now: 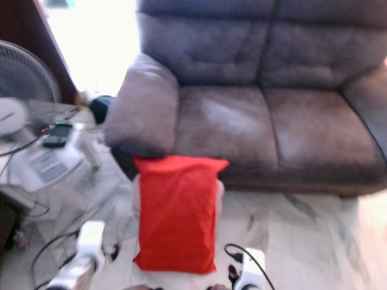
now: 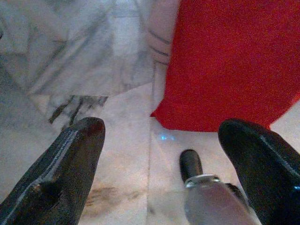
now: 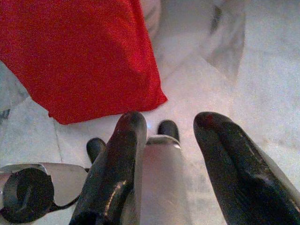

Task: Move the pillow to the sofa from floor

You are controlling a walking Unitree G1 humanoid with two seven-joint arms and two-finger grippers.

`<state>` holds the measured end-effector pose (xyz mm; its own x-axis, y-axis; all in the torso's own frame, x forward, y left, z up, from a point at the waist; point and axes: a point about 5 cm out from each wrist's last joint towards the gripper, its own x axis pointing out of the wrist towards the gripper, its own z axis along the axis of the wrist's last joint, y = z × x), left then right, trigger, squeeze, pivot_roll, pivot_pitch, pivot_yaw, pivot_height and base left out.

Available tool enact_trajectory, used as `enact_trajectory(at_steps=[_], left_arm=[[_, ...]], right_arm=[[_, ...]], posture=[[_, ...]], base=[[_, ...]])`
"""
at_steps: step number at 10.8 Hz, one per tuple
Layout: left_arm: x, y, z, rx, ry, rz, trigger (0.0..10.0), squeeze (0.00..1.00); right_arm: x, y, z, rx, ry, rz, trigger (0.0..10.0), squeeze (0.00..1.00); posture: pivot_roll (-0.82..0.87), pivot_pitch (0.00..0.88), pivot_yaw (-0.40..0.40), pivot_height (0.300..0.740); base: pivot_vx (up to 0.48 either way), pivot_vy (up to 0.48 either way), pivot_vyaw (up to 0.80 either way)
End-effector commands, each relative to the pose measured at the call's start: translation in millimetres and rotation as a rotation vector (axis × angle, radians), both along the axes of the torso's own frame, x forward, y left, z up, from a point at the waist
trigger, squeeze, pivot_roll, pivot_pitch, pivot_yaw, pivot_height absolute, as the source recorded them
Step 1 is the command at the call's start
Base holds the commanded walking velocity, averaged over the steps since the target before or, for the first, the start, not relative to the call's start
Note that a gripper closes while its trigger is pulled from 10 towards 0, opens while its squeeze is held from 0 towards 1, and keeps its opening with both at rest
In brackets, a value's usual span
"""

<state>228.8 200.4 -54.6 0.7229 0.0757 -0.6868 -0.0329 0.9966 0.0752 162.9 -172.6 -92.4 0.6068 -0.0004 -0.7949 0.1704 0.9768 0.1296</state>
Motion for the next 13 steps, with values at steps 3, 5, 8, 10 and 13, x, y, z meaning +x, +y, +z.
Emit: enact_trajectory(at_steps=[3, 5, 8, 10, 13], left_arm=[[-12.2, 2.3, -7.8, 0.004, 0.049, 0.004, 10.0, 0.00], [-10.4, 1.9, -6.8, 0.007, 0.045, -0.001, 10.0, 0.00], [-9.0, 1.5, -5.9, 0.015, 0.038, -0.012, 10.0, 0.00], [-7.7, 0.6, -5.3, 0.003, 0.035, -0.008, 10.0, 0.00], [-6.2, 0.9, -4.0, 0.019, 0.027, -0.025, 10.0, 0.00]], right_arm=[[-3.1, 0.1, -1.4, 0.001, 0.010, -0.009, 10.0, 0.00], [-3.1, 0.2, -1.3, 0.002, 0.009, -0.011, 10.0, 0.00], [-3.2, 0.7, -1.4, 0.004, 0.008, -0.011, 10.0, 0.00], [-3.3, 0.5, -1.4, 0.003, 0.008, -0.013, 10.0, 0.00], [-3.1, 0.9, -1.3, 0.006, 0.007, -0.012, 10.0, 0.00]], posture=[[0.03, 0.111, -0.018, 0.719], [0.04, 0.111, -0.018, 0.719], [0.04, 0.113, -0.016, 0.719], [0.04, 0.112, -0.017, 0.719], [0.04, 0.112, -0.015, 0.719]], base=[[0.000, 0.194, 0.00], [0.000, 0.182, 0.00], [0.000, 0.000, 0.00], [0.000, 0.375, 0.00], [0.000, -0.156, 0.00]])
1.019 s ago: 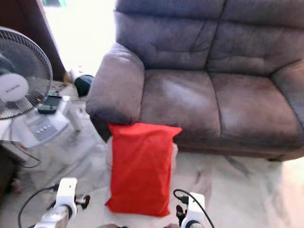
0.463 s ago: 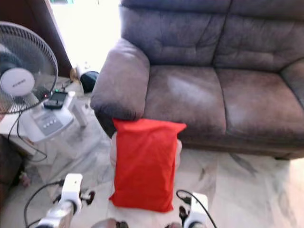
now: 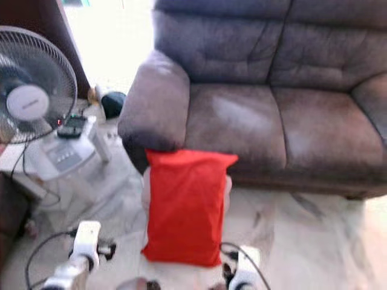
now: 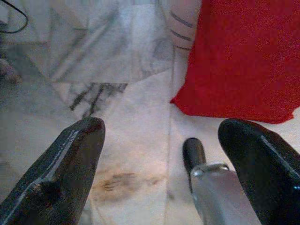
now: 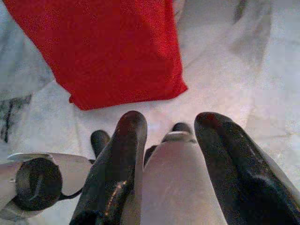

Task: Move the pillow to the sofa from floor

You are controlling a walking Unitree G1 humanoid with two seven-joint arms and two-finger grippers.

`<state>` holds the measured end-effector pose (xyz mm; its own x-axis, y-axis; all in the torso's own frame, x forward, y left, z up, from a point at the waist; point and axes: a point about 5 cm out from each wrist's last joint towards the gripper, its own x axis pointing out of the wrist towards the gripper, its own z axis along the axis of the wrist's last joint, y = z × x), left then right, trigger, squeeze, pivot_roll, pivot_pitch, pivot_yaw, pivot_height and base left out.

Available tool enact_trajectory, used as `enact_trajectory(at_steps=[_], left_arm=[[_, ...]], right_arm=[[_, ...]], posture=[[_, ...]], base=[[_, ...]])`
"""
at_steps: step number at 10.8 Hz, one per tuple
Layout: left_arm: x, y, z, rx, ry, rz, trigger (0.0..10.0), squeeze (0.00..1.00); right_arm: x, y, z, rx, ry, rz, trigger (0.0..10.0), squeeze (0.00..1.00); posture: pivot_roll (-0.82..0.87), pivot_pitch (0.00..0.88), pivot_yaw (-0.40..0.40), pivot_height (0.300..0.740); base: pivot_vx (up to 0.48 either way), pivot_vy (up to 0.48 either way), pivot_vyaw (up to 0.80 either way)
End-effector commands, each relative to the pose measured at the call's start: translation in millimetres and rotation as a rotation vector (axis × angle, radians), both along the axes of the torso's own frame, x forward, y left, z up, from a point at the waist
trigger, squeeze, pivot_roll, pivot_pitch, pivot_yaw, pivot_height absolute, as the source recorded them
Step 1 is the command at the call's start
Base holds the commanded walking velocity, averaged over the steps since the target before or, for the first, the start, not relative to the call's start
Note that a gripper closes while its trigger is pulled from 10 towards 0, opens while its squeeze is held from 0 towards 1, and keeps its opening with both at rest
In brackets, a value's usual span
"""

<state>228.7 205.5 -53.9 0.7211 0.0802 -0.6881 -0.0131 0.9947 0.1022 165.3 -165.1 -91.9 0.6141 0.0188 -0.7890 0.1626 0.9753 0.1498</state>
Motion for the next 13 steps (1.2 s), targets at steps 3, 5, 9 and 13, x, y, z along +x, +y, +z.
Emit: enact_trajectory(at_steps=[3, 5, 9, 13], left_arm=[[-4.9, -3.8, -3.7, -0.018, 0.011, -0.010, 10.0, 0.00], [-4.9, -4.6, -3.9, -0.020, 0.017, -0.019, 10.0, 0.00], [-6.1, -8.6, -5.4, -0.033, 0.024, -0.033, 10.0, 0.00], [-5.6, -10.0, -5.4, -0.035, 0.025, -0.032, 10.0, 0.00]], right_arm=[[-5.3, -6.1, -1.9, -0.011, 0.015, -0.018, 10.0, 0.00], [-5.3, -5.7, -1.8, -0.009, 0.015, -0.019, 10.0, 0.00], [-4.5, -6.4, -1.1, -0.007, 0.001, -0.020, 10.0, 0.00], [-4.3, -7.7, -1.0, -0.019, 0.003, -0.017, 10.0, 0.00]], posture=[[0.04, 0.113, -0.013, 0.719], [0.04, 0.113, -0.012, 0.719], [0.03, 0.109, -0.013, 0.719], [0.03, 0.086, -0.010, 0.719]], base=[[0.000, 0.000, 0.00], [0.000, 0.000, 0.00], [0.127, 0.000, 0.00], [0.255, 0.000, 0.00]])
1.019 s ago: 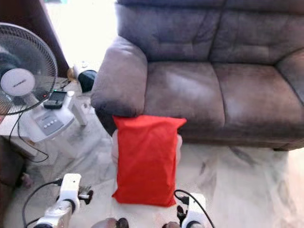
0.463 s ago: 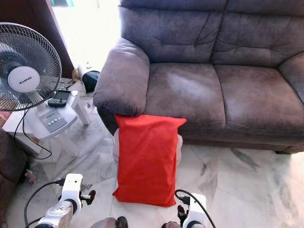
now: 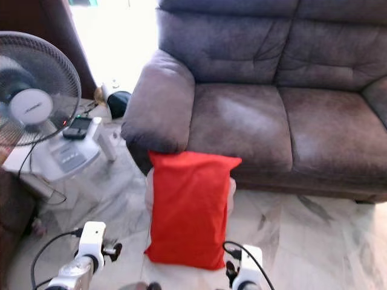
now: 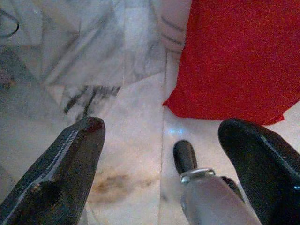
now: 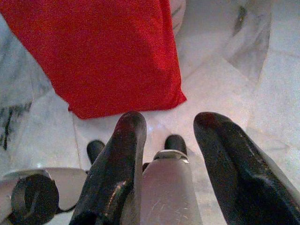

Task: Move the pillow to the sofa from floor

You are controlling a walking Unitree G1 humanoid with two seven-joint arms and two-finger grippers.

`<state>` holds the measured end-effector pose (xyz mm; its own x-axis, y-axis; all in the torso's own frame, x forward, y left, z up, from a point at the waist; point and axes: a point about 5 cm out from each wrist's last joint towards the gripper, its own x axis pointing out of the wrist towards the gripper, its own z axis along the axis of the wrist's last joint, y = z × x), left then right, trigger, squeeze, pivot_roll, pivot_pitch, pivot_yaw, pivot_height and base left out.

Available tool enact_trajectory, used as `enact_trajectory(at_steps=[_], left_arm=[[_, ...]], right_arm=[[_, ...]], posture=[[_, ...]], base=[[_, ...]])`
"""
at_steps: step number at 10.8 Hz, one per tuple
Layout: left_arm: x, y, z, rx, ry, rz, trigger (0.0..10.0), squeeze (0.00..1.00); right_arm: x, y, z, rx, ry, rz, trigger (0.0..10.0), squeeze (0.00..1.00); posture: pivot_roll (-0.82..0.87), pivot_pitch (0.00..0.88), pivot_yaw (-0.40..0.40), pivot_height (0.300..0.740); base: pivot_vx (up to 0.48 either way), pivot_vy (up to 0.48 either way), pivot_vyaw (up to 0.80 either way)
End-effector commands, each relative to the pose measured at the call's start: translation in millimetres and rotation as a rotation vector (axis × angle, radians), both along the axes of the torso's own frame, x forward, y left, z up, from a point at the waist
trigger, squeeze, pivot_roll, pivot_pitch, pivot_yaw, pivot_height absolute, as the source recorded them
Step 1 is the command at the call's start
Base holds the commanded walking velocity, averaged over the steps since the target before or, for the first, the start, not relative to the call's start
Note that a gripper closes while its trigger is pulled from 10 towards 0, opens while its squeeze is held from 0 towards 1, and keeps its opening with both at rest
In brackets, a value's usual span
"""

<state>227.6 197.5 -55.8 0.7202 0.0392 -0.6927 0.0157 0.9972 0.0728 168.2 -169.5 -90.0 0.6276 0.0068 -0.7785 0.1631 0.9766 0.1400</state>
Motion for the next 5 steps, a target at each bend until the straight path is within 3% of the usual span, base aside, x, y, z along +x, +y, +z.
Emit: enact_trajectory(at_steps=[1, 5], left_arm=[[-4.3, -2.9, -3.5, -0.008, 0.021, -0.006, 10.0, 0.00], [-4.6, -2.9, -3.7, -0.008, 0.023, -0.003, 10.0, 0.00]], right_arm=[[-7.2, -3.3, -2.8, -0.006, 0.020, -0.011, 10.0, 0.00], [-6.7, -3.0, -2.6, -0.001, 0.015, -0.012, 10.0, 0.00]], posture=[[0.03, 0.078, -0.010, 0.719], [0.04, 0.085, -0.014, 0.719]], base=[[0.255, 0.000, 0.00], [0.254, 0.000, 0.00]])
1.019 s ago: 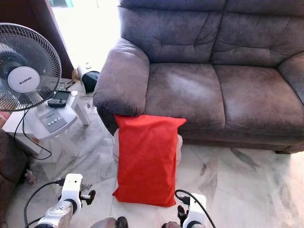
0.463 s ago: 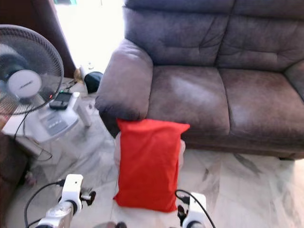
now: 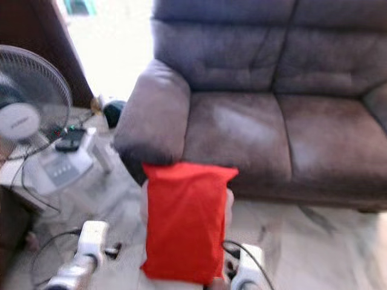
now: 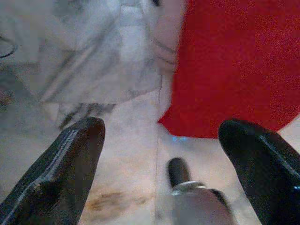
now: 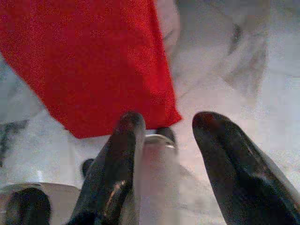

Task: Move the pillow to the sofa from floor

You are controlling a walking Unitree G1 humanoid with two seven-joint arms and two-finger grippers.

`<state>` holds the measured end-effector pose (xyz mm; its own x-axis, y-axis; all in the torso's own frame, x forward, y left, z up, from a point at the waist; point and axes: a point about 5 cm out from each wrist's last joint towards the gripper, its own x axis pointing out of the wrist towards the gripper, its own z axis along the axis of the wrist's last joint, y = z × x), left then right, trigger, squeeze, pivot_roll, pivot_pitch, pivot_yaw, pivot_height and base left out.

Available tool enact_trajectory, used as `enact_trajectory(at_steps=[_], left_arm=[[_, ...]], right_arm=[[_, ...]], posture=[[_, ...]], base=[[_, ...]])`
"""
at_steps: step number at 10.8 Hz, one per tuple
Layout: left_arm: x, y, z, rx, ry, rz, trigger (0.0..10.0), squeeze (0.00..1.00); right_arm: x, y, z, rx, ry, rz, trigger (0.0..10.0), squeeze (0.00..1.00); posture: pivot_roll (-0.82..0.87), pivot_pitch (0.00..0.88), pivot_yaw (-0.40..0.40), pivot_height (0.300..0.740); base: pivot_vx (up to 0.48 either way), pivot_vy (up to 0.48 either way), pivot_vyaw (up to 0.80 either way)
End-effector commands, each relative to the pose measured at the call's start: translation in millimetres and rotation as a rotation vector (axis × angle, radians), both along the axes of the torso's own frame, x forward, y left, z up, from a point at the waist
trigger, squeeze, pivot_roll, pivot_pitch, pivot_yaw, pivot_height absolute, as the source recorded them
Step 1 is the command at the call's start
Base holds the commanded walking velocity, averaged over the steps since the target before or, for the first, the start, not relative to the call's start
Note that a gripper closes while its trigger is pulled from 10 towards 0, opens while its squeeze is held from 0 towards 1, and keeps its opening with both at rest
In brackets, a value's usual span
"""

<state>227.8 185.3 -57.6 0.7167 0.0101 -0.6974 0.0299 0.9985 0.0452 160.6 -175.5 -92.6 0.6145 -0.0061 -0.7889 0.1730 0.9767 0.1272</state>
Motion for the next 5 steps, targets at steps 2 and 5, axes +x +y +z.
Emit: enact_trajectory(at_steps=[2, 5], left_arm=[[-4.9, 10.1, -1.8, 0.021, 0.017, 0.011, 10.0, 0.00], [-4.0, 10.0, -1.2, 0.018, 0.014, 0.004, 10.0, 0.00]], right_arm=[[0.6, 3.6, -0.1, 0.012, -0.001, -0.007, 10.0, 0.00], [0.9, 4.2, 0.1, 0.016, -0.007, -0.011, 10.0, 0.00]], posture=[[0.04, 0.093, -0.010, 0.719], [0.04, 0.101, -0.010, 0.719]], base=[[0.255, 0.000, 0.00], [0.254, 0.000, 0.00]])
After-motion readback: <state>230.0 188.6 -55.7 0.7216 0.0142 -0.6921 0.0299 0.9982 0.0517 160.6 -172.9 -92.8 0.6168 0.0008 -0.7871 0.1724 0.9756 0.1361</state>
